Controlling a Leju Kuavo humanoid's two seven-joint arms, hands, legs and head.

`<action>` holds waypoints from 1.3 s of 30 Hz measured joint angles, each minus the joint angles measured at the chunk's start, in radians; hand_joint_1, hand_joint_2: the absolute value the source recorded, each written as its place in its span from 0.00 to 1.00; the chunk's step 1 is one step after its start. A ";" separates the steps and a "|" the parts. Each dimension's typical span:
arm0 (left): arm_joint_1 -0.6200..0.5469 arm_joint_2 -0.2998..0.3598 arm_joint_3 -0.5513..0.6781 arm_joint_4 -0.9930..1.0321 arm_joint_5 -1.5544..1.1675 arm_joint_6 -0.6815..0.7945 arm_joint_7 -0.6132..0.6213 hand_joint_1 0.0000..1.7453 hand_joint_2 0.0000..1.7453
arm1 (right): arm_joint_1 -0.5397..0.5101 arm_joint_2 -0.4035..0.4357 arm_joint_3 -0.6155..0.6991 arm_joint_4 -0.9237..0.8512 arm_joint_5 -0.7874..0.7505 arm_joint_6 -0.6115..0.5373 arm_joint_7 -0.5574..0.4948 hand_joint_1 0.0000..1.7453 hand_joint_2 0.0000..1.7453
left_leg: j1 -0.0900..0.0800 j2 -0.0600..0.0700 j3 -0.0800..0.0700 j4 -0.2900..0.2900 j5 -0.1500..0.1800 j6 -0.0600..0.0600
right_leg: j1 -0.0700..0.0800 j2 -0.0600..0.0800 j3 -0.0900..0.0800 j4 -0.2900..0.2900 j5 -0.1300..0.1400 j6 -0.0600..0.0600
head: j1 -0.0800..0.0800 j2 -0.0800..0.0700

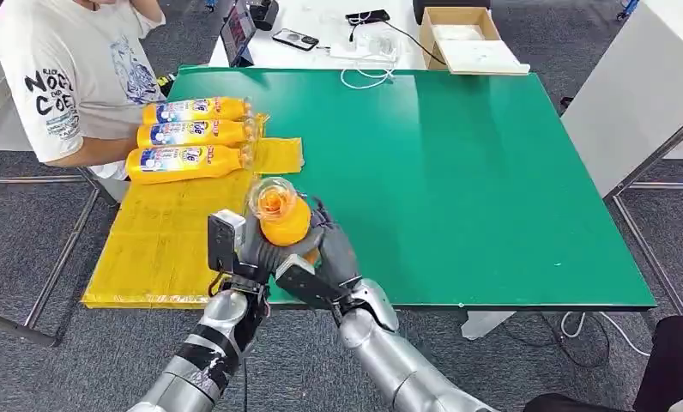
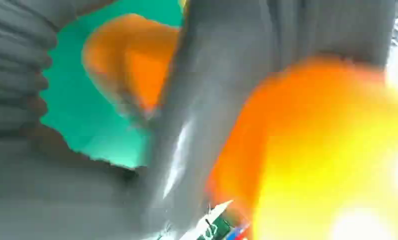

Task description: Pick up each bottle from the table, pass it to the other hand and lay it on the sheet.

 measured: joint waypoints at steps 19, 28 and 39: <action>-0.089 0.034 0.180 0.040 -0.126 0.287 -0.069 1.00 1.00 | 0.159 -0.040 -0.078 -0.407 -0.070 -0.065 -0.057 0.00 0.00 | 0.000 0.000 0.000 0.000 0.000 0.000 | 0.000 0.000 0.000 0.000 0.000 0.000 | 0.000 0.000; -0.134 0.066 0.230 0.151 -0.592 0.440 0.050 1.00 1.00 | 0.216 -0.040 -0.072 -0.563 -0.096 -0.161 -0.104 0.00 0.00 | 0.000 0.000 -0.001 0.000 0.000 0.000 | 0.000 0.000 0.000 0.000 0.000 0.000 | 0.000 0.000; -0.171 0.143 0.328 0.310 -1.513 0.454 0.377 1.00 1.00 | 0.225 -0.049 -0.043 -0.666 -0.122 -0.218 -0.108 0.00 0.00 | 0.001 0.001 -0.001 0.000 0.000 -0.001 | 0.001 0.001 -0.001 0.000 0.001 -0.003 | 0.000 0.000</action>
